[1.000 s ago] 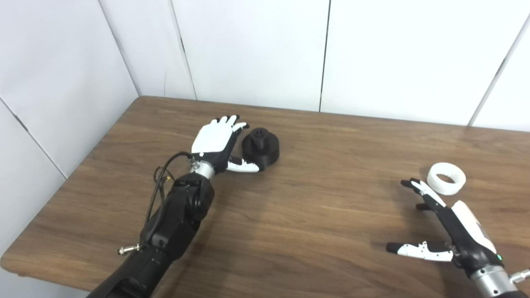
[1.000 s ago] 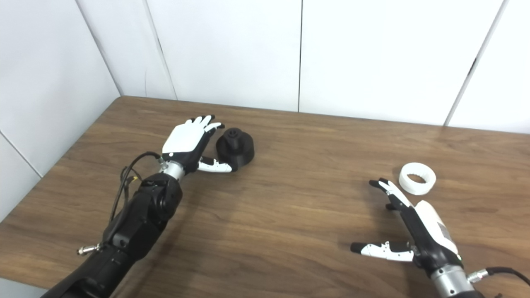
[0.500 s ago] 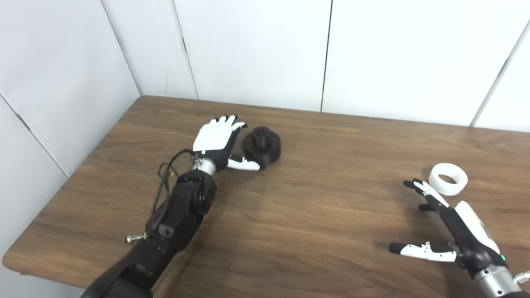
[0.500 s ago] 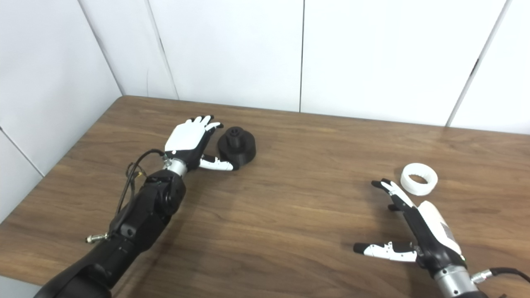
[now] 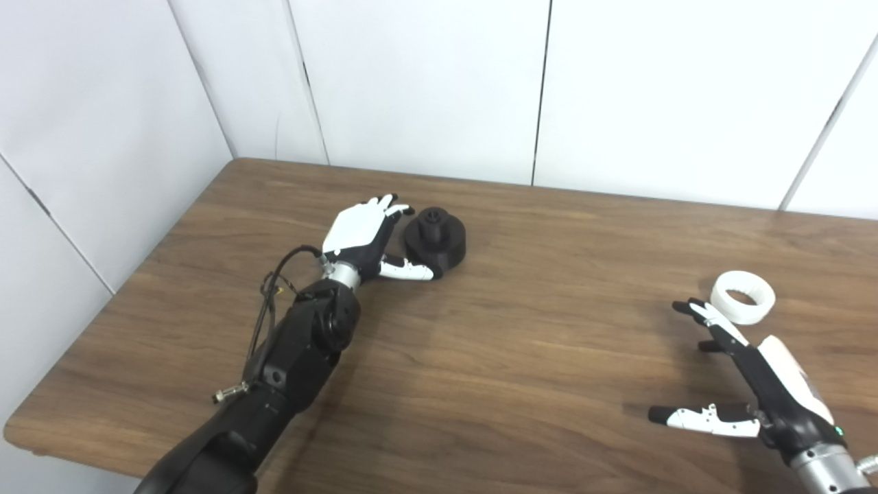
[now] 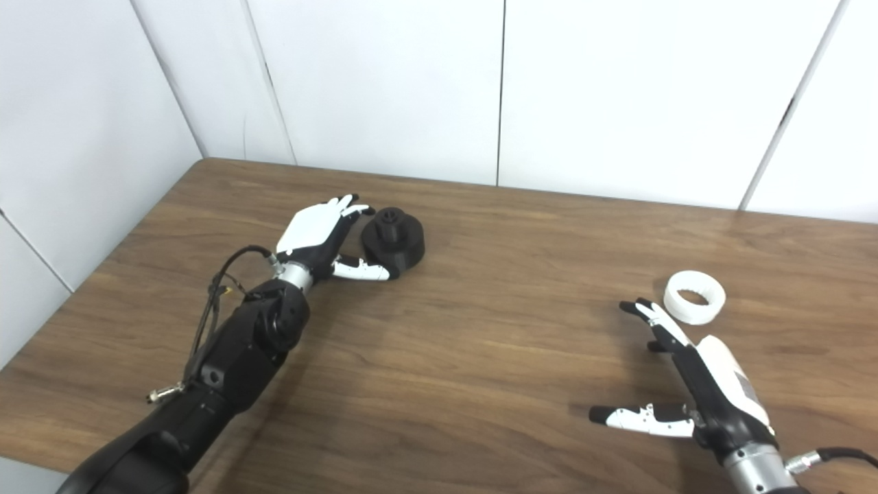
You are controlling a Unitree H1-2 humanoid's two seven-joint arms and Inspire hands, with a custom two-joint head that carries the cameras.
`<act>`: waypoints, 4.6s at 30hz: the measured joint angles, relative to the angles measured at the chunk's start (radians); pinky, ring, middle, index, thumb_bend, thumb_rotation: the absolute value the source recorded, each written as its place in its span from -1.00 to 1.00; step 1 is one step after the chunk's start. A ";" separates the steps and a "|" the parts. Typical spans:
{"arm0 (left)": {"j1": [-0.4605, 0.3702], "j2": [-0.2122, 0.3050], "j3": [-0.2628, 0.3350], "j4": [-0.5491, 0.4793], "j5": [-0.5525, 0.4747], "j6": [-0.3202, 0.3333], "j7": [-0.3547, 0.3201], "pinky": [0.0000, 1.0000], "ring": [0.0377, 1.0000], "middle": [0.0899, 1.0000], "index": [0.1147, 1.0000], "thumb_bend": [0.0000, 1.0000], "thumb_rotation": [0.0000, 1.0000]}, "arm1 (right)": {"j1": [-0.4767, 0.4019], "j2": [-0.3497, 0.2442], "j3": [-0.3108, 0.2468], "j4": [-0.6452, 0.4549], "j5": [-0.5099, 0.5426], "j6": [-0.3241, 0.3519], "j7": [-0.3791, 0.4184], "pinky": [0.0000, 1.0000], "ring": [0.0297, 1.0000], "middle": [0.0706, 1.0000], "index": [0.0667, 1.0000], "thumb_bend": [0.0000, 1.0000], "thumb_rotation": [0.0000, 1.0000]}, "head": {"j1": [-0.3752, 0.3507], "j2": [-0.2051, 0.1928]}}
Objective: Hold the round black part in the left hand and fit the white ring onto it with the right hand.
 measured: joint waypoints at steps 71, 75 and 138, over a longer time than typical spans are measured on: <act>0.237 -0.083 -0.161 -0.374 -0.116 -0.161 -0.080 1.00 1.00 1.00 0.18 1.00 -0.23 | 0.000 0.002 -0.015 -0.087 -0.016 0.080 0.019 0.56 0.82 0.89 0.77 0.85 -0.35 | -0.126 0.057; 0.255 -0.096 -0.177 -0.384 -0.116 -0.181 -0.092 1.00 1.00 1.00 0.19 0.99 -0.22 | -0.008 0.002 -0.008 -0.090 -0.025 0.086 0.024 0.56 0.82 0.90 0.77 0.86 -0.34 | -0.150 0.060; 0.304 -0.088 -0.107 -0.411 -0.149 -0.299 -0.200 1.00 1.00 1.00 0.19 0.94 -0.26 | -0.358 -0.144 -0.006 0.152 -0.206 0.213 0.077 0.92 0.99 0.99 0.76 0.93 0.00 | -0.411 0.045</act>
